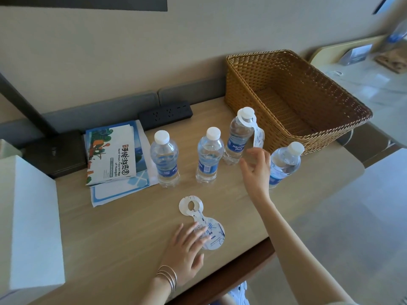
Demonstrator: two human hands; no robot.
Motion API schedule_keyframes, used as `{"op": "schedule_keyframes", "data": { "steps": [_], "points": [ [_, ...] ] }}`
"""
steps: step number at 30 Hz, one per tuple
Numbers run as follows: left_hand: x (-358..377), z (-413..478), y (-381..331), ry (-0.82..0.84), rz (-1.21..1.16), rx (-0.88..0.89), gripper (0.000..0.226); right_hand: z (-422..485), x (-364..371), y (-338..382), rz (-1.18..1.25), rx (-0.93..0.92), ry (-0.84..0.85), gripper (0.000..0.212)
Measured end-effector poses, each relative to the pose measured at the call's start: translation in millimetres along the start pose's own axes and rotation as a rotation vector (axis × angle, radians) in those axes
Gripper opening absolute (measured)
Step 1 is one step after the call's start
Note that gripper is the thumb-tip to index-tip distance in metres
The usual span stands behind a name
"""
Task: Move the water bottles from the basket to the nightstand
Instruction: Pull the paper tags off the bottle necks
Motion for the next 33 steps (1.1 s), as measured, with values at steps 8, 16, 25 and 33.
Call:
{"op": "schedule_keyframes", "data": {
  "steps": [8,16,25,33],
  "points": [
    [-2.9,-1.7,-1.8,-0.047,-0.003,0.020,0.048,32.3,-9.6,28.3,-0.144,-0.123,-0.087,0.050],
    [-4.6,-2.4,-1.3,-0.064,-0.011,0.018,0.047,47.9,-10.3,19.1,-0.093,-0.018,-0.031,0.054],
    [-7.1,-2.9,-1.8,-0.077,-0.012,0.023,0.046,29.9,2.5,-4.1,0.011,0.115,-0.034,0.047],
    [-5.7,-2.3,-1.8,-0.063,0.000,0.021,0.046,14.2,3.3,-19.9,0.172,0.233,-0.016,0.022]
  ]
}}
Point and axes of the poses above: each hand's wrist, its own z-axis towards the middle knuckle, its own x-axis out of the palm, y = z × x, the point moved 10 cm from there along z, towards the middle knuckle, and after that the axes turned 15 degrees about y, right-handed, at the moved point
